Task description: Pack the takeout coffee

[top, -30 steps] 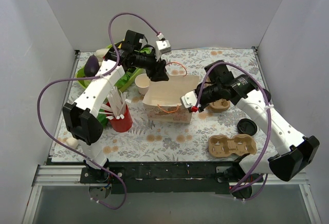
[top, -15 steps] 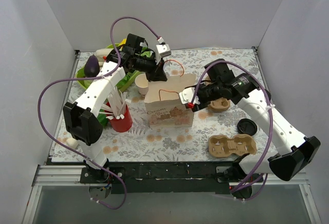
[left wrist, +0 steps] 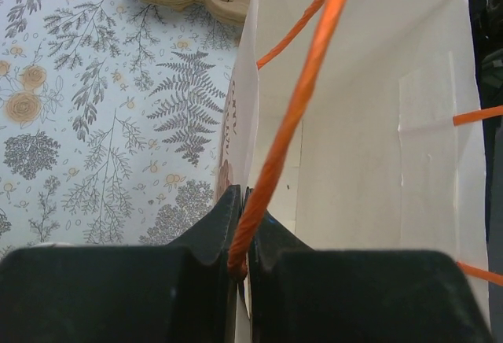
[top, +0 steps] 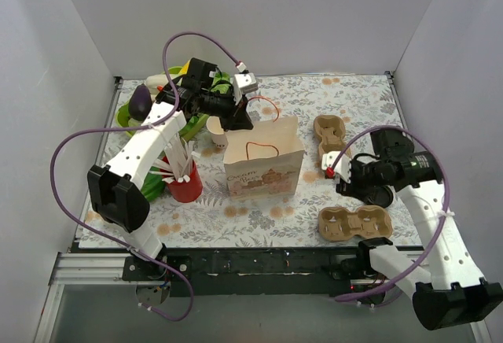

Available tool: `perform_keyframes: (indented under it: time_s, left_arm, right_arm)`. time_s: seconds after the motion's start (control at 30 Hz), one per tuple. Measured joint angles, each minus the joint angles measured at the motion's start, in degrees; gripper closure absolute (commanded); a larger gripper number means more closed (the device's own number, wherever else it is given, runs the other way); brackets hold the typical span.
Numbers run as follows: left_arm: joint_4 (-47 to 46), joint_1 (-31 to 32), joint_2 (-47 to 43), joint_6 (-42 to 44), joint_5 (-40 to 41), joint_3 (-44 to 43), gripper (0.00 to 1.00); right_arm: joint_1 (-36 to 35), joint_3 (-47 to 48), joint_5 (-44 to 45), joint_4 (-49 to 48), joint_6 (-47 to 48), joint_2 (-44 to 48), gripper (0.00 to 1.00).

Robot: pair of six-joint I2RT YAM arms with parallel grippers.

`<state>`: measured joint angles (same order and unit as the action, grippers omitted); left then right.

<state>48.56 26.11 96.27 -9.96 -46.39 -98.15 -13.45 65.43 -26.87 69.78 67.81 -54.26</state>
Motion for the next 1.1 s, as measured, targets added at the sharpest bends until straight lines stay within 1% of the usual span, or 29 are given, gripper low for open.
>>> perform_keyframes:
  time_s: [0.1, 0.17, 0.33, 0.5, 0.83, 0.93, 1.1]
  left_arm:
    - [-0.8, 0.0, -0.3, 0.0, -0.4, 1.1, 1.0]
    - [-1.1, 0.1, -0.3, 0.0, -0.7, 1.7, 1.0]
    - [-1.7, 0.2, -0.3, 0.0, -1.2, 1.9, 1.0]
    - [-1.9, 0.3, -0.3, 0.0, -1.2, 1.9, 1.0]
    - [-2.3, 0.3, -0.4, -0.4, -1.0, 2.2, 1.0]
    - [-2.5, 0.3, -0.4, -0.4, -1.0, 2.2, 1.0]
    - [-2.8, 0.3, -0.4, -0.6, -1.0, 2.5, 1.0]
  right_arm:
    - [1.4, -7.5, 3.4, 1.8, 2.7, 0.1, 0.45]
    - [1.6, -10.8, 5.3, 3.0, 4.7, 0.2, 0.48]
    - [2.6, -15.4, 8.5, 3.9, 9.6, -0.6, 0.53]
    - [4.1, -19.3, 11.7, 3.8, 15.3, -1.8, 0.5]
    - [4.4, -21.4, 15.0, 3.8, 22.0, -3.9, 0.5]
    - [4.5, -22.1, 15.3, 3.6, 22.6, -4.4, 0.47]
    - [4.4, -23.7, 16.0, 3.1, 22.4, -4.7, 0.45]
